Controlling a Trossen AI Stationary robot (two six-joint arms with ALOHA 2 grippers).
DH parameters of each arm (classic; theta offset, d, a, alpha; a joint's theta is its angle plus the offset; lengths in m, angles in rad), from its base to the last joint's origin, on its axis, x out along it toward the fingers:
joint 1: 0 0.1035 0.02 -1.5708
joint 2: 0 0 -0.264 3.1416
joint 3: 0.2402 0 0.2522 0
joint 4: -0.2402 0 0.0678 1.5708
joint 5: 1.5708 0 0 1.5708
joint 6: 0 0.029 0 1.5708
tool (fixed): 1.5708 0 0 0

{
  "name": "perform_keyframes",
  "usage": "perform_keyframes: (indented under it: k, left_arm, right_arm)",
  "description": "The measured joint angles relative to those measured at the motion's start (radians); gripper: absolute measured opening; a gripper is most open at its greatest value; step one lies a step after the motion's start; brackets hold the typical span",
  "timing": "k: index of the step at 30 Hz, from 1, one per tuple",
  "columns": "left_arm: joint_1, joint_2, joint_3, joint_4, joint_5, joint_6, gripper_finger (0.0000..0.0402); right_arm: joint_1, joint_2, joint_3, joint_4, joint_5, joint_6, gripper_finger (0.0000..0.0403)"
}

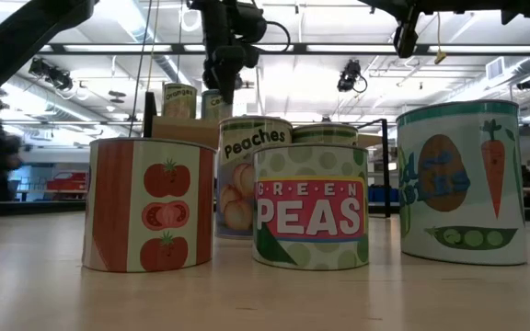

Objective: Pick and place cans onto a shelf
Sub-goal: Put the canned carrots on the shelf

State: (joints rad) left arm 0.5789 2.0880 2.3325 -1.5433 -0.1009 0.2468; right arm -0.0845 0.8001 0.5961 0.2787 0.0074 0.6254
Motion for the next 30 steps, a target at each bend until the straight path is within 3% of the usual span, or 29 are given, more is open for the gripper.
perform_keyframes:
  k: [18,30]
  left_arm:
    - [-0.01,-0.001,0.0,-0.028,0.015,-0.046,0.0357]
    - [-0.033,-0.037,0.001,0.007,-0.036,-0.015,0.0357]
  right_arm:
    - [0.0,0.0,0.0,0.0,0.0,0.0,0.0062]
    - [0.0,0.0,0.0,0.002,0.0,0.0,0.0062]
